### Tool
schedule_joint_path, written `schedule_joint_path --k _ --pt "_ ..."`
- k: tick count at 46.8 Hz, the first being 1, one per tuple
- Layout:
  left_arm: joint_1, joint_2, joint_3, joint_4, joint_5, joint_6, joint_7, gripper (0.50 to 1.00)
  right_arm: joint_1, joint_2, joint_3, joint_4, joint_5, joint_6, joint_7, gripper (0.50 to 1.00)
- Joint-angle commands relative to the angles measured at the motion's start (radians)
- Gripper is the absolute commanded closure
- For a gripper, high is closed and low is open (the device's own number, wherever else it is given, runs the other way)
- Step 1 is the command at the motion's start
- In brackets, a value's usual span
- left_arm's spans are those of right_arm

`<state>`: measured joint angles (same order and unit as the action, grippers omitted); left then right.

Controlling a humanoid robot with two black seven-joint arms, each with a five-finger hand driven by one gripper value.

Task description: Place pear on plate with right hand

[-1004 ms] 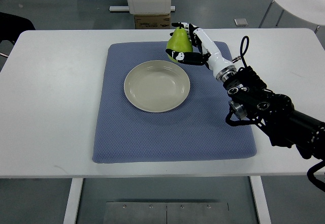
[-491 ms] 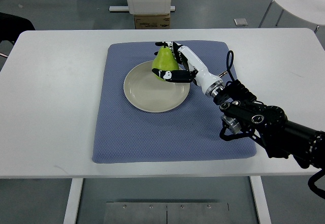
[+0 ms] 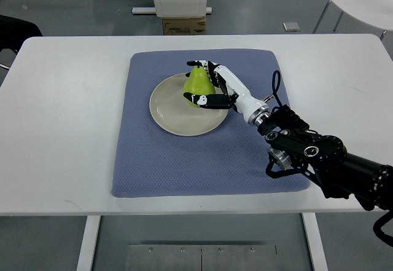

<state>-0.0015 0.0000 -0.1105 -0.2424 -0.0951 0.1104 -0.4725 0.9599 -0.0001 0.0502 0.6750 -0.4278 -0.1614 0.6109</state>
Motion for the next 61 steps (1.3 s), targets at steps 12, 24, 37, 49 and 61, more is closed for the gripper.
schedule_joint_path --k 12,24,37,49,61 --pt "0.0 0.0 0.0 0.0 0.0 0.0 0.0 0.5 -0.027 0.0 -0.009 -0.006 -0.002 -0.003 0.0 1.0" --pt "0.0 0.0 0.0 0.0 0.0 0.0 0.0 0.5 -0.03 0.0 -0.007 -0.011 0.0 -0.012 0.0 1.0" --pt "0.0 0.0 0.0 0.0 0.0 0.0 0.0 0.5 -0.038 0.0 -0.006 -0.012 0.001 -0.013 0.0 0.593" --pt "0.0 0.0 0.0 0.0 0.0 0.0 0.0 0.5 -0.036 0.0 -0.004 -0.012 0.001 -0.013 0.0 0.515" --pt "0.0 0.0 0.0 0.0 0.0 0.0 0.0 0.5 -0.03 0.0 0.0 -0.029 0.001 -0.012 0.0 0.502"
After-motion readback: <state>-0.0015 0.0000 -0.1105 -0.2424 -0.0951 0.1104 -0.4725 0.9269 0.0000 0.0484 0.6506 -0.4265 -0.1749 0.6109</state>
